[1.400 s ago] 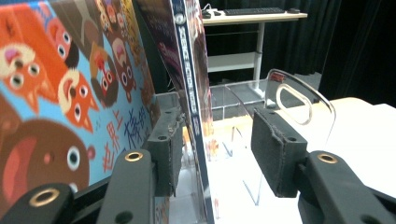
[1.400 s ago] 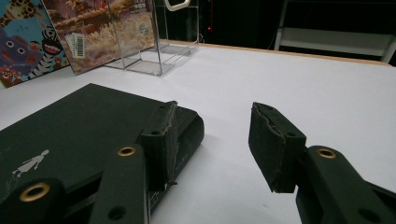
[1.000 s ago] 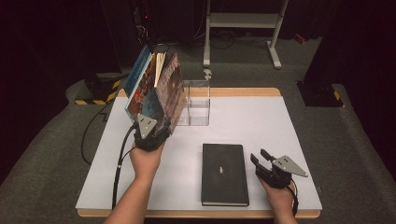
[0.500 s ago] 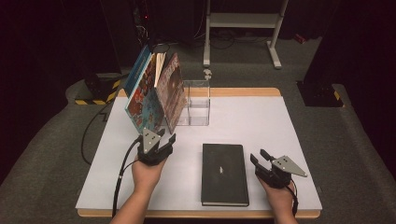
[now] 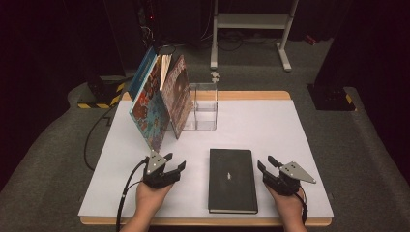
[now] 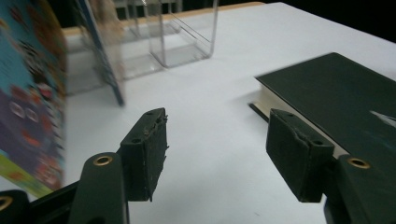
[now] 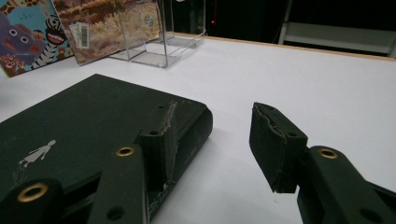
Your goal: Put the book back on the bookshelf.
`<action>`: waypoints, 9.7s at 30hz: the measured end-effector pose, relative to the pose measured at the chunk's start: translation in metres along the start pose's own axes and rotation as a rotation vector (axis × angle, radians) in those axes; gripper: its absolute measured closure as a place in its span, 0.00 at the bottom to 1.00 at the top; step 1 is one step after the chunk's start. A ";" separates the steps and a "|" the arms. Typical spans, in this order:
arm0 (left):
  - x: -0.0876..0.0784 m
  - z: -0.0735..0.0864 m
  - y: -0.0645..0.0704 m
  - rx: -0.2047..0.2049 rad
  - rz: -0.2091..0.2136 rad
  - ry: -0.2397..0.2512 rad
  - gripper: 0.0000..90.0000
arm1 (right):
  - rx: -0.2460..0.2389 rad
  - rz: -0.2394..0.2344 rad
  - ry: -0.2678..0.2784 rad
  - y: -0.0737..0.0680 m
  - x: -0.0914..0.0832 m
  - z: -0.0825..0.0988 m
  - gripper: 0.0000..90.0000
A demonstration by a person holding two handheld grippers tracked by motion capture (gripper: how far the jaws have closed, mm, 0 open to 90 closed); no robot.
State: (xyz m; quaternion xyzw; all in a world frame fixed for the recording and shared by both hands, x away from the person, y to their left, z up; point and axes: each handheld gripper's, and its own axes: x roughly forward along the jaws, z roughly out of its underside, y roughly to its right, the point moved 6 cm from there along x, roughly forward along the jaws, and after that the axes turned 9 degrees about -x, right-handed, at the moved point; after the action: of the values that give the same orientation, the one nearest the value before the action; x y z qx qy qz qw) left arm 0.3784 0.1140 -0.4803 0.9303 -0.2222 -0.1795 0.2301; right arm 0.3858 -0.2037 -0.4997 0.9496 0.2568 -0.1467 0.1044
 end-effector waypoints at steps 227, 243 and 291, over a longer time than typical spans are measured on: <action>0.077 -0.017 0.003 -0.158 0.142 -0.112 0.52 | 0.012 -0.250 -0.135 -0.096 0.025 -0.005 0.42; 0.076 -0.015 0.000 -0.161 0.129 -0.120 0.55 | 0.107 -0.245 -0.177 -0.076 0.058 -0.023 0.39; 0.050 -0.024 0.035 0.100 0.259 0.053 0.65 | 0.253 -0.336 -0.177 -0.065 0.078 -0.022 0.25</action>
State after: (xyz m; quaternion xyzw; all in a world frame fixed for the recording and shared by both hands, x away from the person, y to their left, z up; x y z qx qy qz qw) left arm 0.4192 0.0699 -0.4543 0.9085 -0.3430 -0.1126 0.2106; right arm 0.4212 -0.1076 -0.5132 0.8825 0.3806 -0.2757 -0.0191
